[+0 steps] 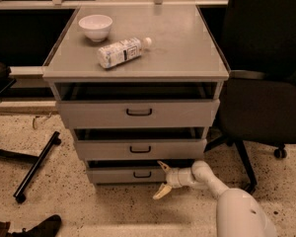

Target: Open bottom drawer

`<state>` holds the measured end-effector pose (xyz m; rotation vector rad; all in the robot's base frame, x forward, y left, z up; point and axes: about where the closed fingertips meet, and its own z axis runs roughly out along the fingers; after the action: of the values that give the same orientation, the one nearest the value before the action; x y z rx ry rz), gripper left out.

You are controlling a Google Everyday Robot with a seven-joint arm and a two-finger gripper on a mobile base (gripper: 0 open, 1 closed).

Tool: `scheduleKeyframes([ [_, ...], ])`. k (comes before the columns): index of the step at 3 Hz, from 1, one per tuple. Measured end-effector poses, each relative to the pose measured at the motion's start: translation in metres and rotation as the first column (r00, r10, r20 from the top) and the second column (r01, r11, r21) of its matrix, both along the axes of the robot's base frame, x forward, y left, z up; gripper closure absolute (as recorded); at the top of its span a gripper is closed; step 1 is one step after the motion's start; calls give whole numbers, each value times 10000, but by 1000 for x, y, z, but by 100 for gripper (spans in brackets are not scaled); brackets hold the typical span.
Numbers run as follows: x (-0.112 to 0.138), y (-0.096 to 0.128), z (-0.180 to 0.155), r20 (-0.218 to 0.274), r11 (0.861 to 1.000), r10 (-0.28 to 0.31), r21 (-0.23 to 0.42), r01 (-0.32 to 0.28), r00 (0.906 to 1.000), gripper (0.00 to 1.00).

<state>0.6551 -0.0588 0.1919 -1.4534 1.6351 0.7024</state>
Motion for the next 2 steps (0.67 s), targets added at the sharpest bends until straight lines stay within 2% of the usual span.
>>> scheduleKeyframes([
  [1,17,7,-5,392,9991,-248,-334,261,9989,0],
  [2,22,13,-9,355,9975,-209,-664,233,9991,0],
])
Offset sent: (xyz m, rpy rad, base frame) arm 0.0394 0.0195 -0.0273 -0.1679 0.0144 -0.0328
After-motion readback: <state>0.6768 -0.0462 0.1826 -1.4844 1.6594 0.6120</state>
